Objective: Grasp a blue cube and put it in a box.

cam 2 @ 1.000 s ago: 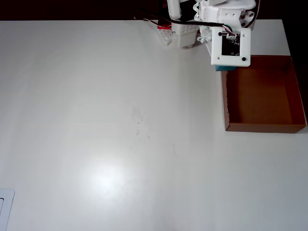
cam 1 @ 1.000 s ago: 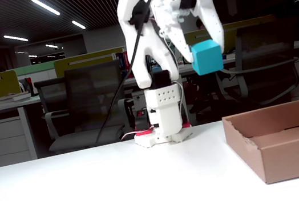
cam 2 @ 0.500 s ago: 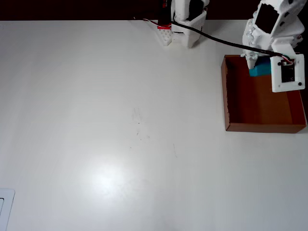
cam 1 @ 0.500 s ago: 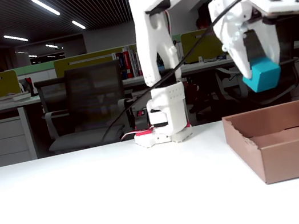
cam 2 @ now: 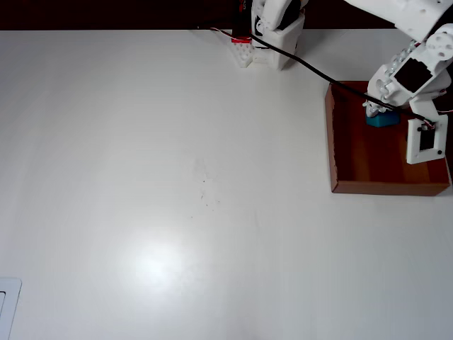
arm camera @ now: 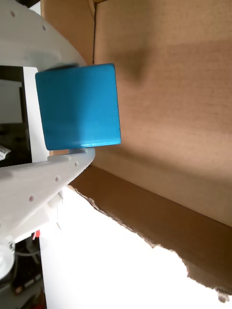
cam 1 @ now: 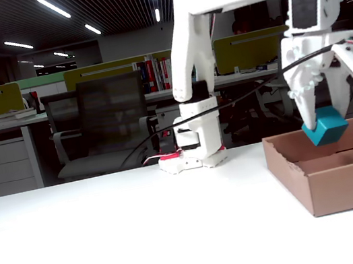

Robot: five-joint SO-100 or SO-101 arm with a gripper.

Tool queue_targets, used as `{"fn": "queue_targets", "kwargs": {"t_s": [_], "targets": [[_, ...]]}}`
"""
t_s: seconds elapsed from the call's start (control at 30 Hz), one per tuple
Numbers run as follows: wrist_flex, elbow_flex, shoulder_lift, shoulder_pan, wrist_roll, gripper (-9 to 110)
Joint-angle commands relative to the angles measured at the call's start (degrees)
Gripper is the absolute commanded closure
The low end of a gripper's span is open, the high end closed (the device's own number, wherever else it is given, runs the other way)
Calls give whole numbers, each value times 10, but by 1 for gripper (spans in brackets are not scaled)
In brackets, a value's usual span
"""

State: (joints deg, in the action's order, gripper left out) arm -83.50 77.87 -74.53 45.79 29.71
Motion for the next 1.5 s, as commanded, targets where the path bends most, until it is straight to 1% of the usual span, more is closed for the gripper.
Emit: {"fn": "queue_targets", "kwargs": {"t_s": [0.0, 0.4, 0.8, 1.03, 1.33, 1.47], "targets": [[11, -19, -4, 2, -4, 86], [54, -50, 84, 2, -23, 86], [72, -76, 114, -6, -37, 86], [75, -88, 117, -11, -40, 83], [73, -83, 99, -11, -39, 81], [73, -72, 91, -10, -39, 79]]}}
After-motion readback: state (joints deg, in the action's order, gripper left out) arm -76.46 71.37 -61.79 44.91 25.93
